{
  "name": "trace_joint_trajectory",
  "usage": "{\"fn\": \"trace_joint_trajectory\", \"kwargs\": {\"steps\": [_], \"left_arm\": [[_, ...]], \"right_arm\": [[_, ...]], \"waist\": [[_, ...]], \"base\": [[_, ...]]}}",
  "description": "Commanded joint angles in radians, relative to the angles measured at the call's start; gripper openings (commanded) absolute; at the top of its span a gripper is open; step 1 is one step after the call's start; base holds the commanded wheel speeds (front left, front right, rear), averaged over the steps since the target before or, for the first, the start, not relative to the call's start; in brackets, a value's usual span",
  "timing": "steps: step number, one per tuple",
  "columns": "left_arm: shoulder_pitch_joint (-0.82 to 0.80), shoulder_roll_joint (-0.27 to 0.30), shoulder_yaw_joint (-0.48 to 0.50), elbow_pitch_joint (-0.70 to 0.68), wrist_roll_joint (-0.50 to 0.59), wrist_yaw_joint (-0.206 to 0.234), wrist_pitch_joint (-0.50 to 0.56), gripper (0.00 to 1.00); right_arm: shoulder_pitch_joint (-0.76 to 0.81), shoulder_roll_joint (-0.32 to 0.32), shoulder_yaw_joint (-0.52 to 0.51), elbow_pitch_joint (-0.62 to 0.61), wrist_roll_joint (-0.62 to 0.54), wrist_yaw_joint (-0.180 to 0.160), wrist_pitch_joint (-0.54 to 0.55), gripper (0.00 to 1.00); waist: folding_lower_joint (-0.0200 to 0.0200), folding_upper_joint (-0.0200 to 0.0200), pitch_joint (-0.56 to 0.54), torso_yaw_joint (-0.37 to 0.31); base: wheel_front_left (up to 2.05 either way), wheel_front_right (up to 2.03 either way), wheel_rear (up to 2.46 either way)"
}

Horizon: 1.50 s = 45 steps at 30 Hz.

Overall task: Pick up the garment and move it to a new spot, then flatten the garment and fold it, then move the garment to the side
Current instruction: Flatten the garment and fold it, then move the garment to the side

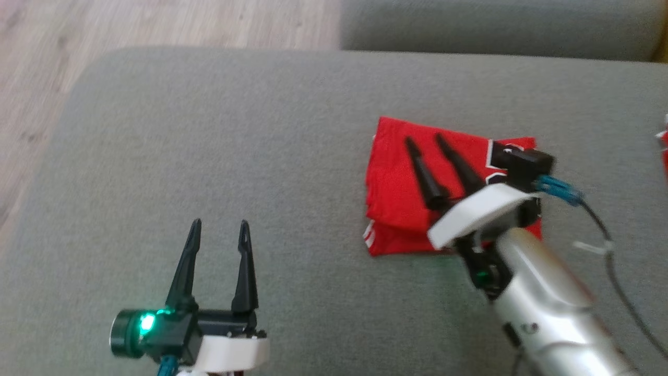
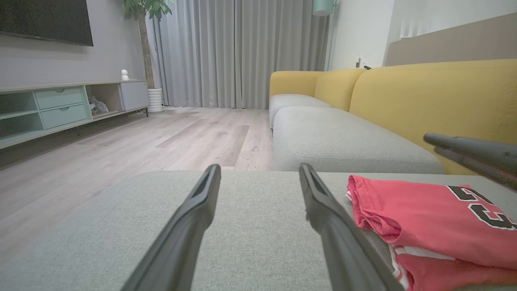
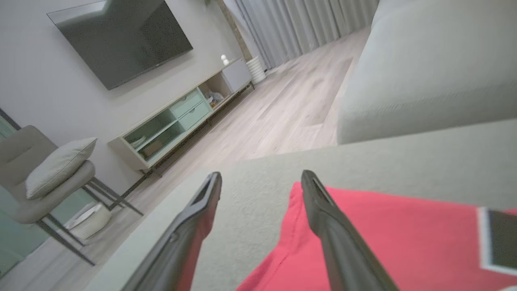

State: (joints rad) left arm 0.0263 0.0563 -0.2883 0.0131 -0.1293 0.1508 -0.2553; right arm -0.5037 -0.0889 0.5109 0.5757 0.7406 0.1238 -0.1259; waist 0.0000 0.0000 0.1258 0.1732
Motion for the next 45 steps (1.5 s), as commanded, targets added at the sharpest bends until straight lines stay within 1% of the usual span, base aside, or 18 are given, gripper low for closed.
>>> {"fn": "trace_joint_trajectory", "kwargs": {"steps": [1,7,9,11,14,16,18,22,29,45], "left_arm": [[0.002,-0.006,0.042,-0.031,-0.003,0.006,-0.006,1.0],[0.046,-0.006,0.057,-0.029,-0.013,0.008,-0.006,1.0],[0.061,-0.006,0.062,-0.027,-0.02,0.008,-0.006,1.0],[0.075,-0.006,0.067,-0.027,-0.023,0.006,-0.006,1.0],[0.096,-0.006,0.075,-0.025,-0.028,0.003,-0.006,1.0],[0.114,-0.006,0.081,-0.018,-0.026,-0.002,-0.006,1.0],[0.134,-0.006,0.089,-0.008,-0.027,-0.005,-0.006,1.0],[0.17,-0.006,0.1,0.012,-0.026,-0.009,-0.006,1.0],[0.19,-0.006,0.107,0.028,-0.019,-0.018,-0.006,1.0],[0.198,-0.006,0.12,0.03,0.007,-0.015,-0.006,1.0]], "right_arm": [[-0.006,-0.022,-0.004,-0.04,-0.032,0.007,-0.036,1.0],[0.131,-0.129,-0.102,-0.118,-0.094,0.007,-0.123,1.0],[0.192,-0.161,-0.141,-0.145,-0.138,0.007,-0.132,1.0],[0.252,-0.171,-0.203,-0.193,-0.195,0.007,-0.135,1.0],[0.363,-0.15,-0.301,-0.285,-0.296,0.007,-0.135,1.0],[0.436,-0.13,-0.354,-0.333,-0.396,0.007,-0.136,1.0],[0.502,-0.087,-0.405,-0.366,-0.466,0.007,-0.136,1.0],[0.593,-0.025,-0.442,-0.404,-0.561,0.007,-0.136,1.0],[0.632,0.009,-0.445,-0.402,-0.604,0.007,-0.136,1.0],[0.625,0.02,-0.442,-0.385,-0.633,0.007,-0.136,1.0]], "waist": [[0.0,0.0,-0.035,-0.032],[0.0,0.0,-0.121,-0.078],[0.0,0.0,-0.144,-0.088],[0.0,0.0,-0.161,-0.097],[0.0,0.0,-0.187,-0.105],[0.0,0.0,-0.205,-0.11],[0.0,0.0,-0.222,-0.115],[0.0,0.0,-0.245,-0.122],[0.0,0.0,-0.257,-0.125],[0.0,0.0,-0.25,-0.136]], "base": [[0.0,0.0,0.0],[0.0,0.0,0.0],[0.0,0.0,0.0],[0.0,0.0,0.0],[0.0,0.0,0.0],[0.0,0.0,0.0],[0.0,0.0,0.0],[0.0,0.0,0.0],[0.0,0.0,0.0],[0.0,0.0,0.0]]}}
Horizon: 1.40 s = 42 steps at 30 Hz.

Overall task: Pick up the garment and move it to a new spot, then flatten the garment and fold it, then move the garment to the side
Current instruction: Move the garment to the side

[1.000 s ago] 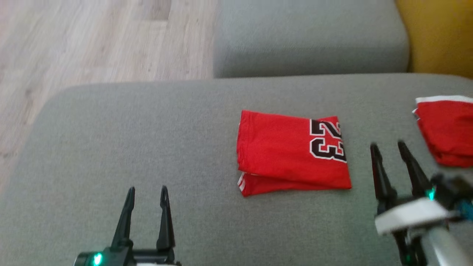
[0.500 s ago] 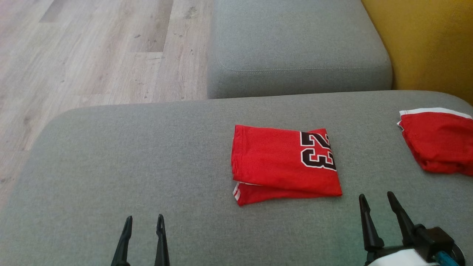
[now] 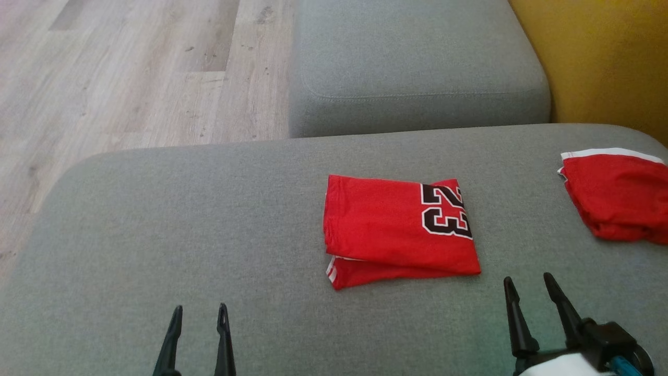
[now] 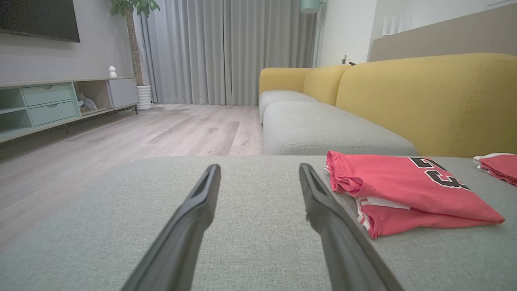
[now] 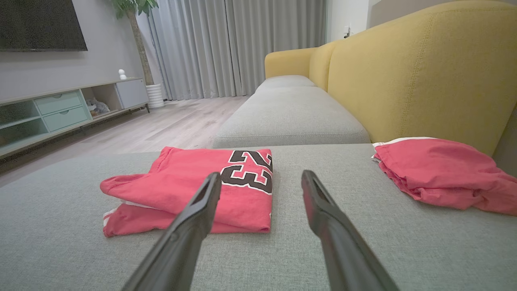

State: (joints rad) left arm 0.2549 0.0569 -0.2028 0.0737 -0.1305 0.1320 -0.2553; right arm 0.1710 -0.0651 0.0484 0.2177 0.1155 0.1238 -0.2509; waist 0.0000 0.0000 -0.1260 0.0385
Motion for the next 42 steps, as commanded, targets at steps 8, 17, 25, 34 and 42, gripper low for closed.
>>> {"fn": "trace_joint_trajectory", "kwargs": {"steps": [8,17,25,34,42], "left_arm": [[-0.03,-0.007,0.031,-0.032,0.004,0.005,-0.006,1.0],[-0.058,-0.007,0.011,-0.043,0.011,0.004,-0.006,1.0],[-0.093,-0.007,-0.024,-0.03,0.002,0.001,-0.006,1.0],[-0.168,-0.007,-0.061,-0.021,-0.005,0.0,-0.006,1.0],[-0.197,-0.007,-0.075,-0.012,-0.008,0.005,-0.006,1.0]], "right_arm": [[-0.053,-0.001,0.018,-0.02,-0.015,0.007,-0.011,1.0],[-0.138,0.007,-0.019,0.04,0.01,0.007,-0.011,1.0],[-0.327,0.01,-0.082,0.247,0.083,0.007,-0.01,1.0],[-0.596,-0.039,-0.058,0.561,0.119,0.007,0.077,1.0],[-0.716,-0.05,-0.023,0.795,0.157,0.007,0.196,0.51]], "waist": [[0.0,0.0,0.015,-0.002],[0.0,0.0,0.094,0.015],[0.0,0.0,0.161,0.049],[0.0,0.0,0.24,0.102],[0.0,0.0,0.264,0.133]], "base": [[0.0,0.0,0.0],[0.0,0.0,0.0],[0.0,0.0,0.0],[0.0,0.0,0.0],[0.0,0.0,0.0]]}}
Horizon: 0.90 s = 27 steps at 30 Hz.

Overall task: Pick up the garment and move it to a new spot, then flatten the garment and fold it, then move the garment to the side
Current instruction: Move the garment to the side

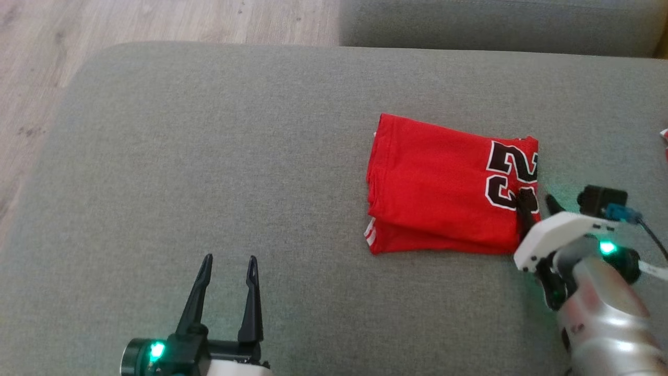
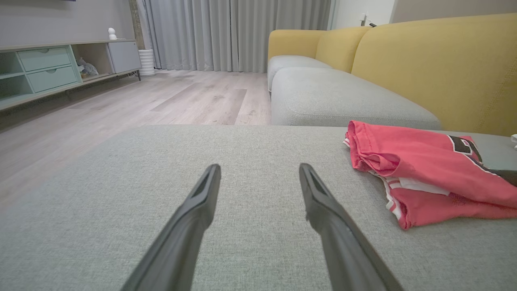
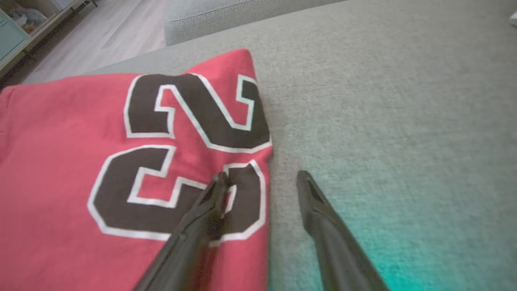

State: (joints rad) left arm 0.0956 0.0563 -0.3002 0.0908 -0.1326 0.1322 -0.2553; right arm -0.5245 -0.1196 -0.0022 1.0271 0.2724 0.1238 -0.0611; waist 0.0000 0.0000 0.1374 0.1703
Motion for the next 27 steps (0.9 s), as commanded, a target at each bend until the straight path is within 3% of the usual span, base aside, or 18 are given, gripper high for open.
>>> {"fn": "trace_joint_trajectory", "kwargs": {"steps": [1,4,9,17,27], "left_arm": [[-0.038,-0.006,0.023,-0.028,-0.007,0.007,-0.006,1.0],[-0.039,-0.006,0.029,-0.033,-0.012,0.015,-0.006,1.0],[-0.046,-0.006,0.03,-0.041,-0.027,0.019,-0.006,1.0],[-0.121,-0.006,0.005,-0.047,-0.003,0.01,-0.006,1.0],[-0.188,-0.006,0.006,-0.042,0.036,-0.013,-0.006,1.0]], "right_arm": [[-0.027,0.009,0.041,-0.005,0.014,0.007,0.012,0.0],[-0.041,0.005,0.088,-0.006,0.051,0.007,0.004,0.0],[-0.093,-0.056,0.151,-0.038,0.076,0.007,-0.025,0.0],[-0.25,-0.24,0.195,-0.097,0.061,0.007,-0.013,0.0],[-0.35,-0.473,0.209,-0.166,0.019,0.007,0.105,0.0]], "waist": [[0.0,0.0,0.002,0.001],[0.0,0.0,0.008,-0.011],[0.0,0.0,0.04,-0.063],[0.0,0.0,0.141,-0.149],[0.0,0.0,0.231,-0.208]], "base": [[0.0,0.0,0.0],[0.0,0.0,0.0],[0.0,0.0,0.0],[0.0,0.0,0.0],[0.0,0.0,0.0]]}}
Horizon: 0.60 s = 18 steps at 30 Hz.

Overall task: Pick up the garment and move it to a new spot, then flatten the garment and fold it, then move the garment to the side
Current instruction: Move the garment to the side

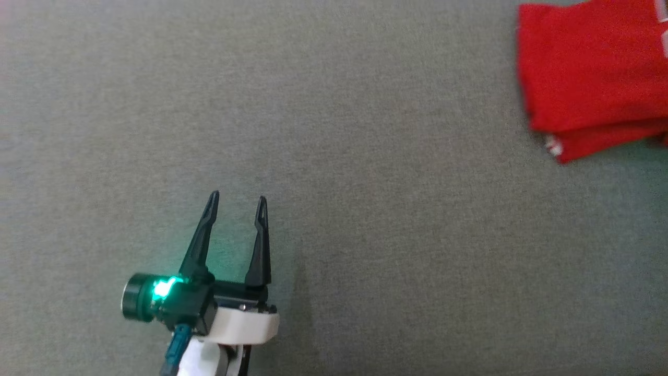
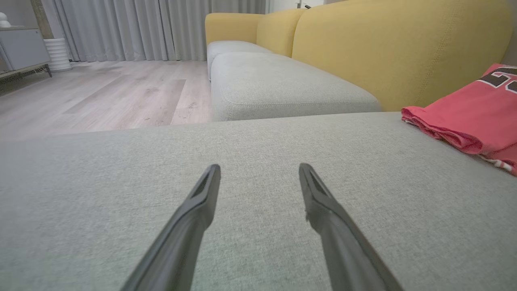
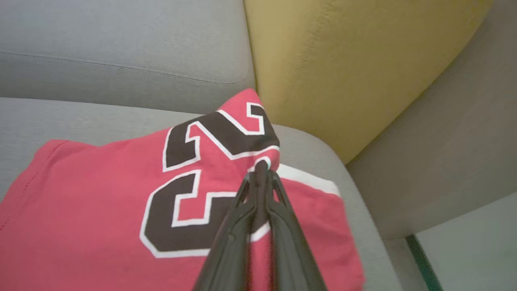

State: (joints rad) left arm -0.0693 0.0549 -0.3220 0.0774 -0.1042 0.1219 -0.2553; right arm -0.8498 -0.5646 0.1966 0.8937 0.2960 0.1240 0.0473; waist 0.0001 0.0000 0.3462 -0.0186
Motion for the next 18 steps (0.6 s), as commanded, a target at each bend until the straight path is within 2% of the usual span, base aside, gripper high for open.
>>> {"fn": "trace_joint_trajectory", "kwargs": {"steps": [1,6,8,9,10,12,14,18], "left_arm": [[-0.03,-0.005,0.027,-0.028,0.008,-0.005,-0.006,1.0],[-0.063,-0.005,0.02,-0.024,0.008,-0.012,-0.006,1.0],[-0.076,-0.005,0.017,-0.019,0.007,-0.014,-0.006,1.0],[-0.083,-0.005,0.016,-0.016,0.006,-0.015,-0.006,1.0],[-0.094,-0.005,0.017,-0.014,0.0,-0.013,-0.006,1.0],[-0.097,-0.005,0.021,-0.014,-0.016,-0.005,-0.006,1.0],[-0.09,-0.005,0.03,-0.021,-0.058,0.003,-0.006,1.0],[-0.058,-0.005,0.056,-0.031,-0.112,0.013,-0.006,1.0]], "right_arm": [[-0.027,-0.054,0.009,-0.047,-0.003,0.007,0.014,0.0],[-0.004,-0.197,-0.026,-0.118,0.005,0.007,0.066,0.0],[0.01,-0.235,-0.054,-0.132,0.009,0.007,0.084,0.0],[0.016,-0.247,-0.069,-0.137,0.007,0.007,0.095,0.29],[0.029,-0.262,-0.099,-0.153,-0.014,0.007,0.098,1.0],[0.046,-0.257,-0.127,-0.175,-0.054,0.007,0.083,1.0],[0.069,-0.224,-0.156,-0.199,-0.097,0.007,0.054,1.0],[0.148,-0.081,-0.195,-0.253,-0.18,0.007,-0.004,1.0]], "waist": [[-0.0001,0.0,0.032,-0.022],[-0.0001,0.0,0.069,-0.029],[-0.0001,0.0,0.074,-0.027],[-0.0001,0.0,0.075,-0.025],[-0.0001,0.0,0.07,-0.018],[-0.0001,0.0,0.054,-0.011],[-0.0001,0.0,0.026,-0.003],[-0.0001,0.0,-0.056,0.007]], "base": [[0.0,0.0,0.0],[0.0,0.0,0.0],[0.0,0.0,0.0],[0.0,0.0,0.0],[0.0,0.0,0.0],[0.0,0.0,0.0],[0.0,0.0,0.0],[0.0,0.0,0.0]]}}
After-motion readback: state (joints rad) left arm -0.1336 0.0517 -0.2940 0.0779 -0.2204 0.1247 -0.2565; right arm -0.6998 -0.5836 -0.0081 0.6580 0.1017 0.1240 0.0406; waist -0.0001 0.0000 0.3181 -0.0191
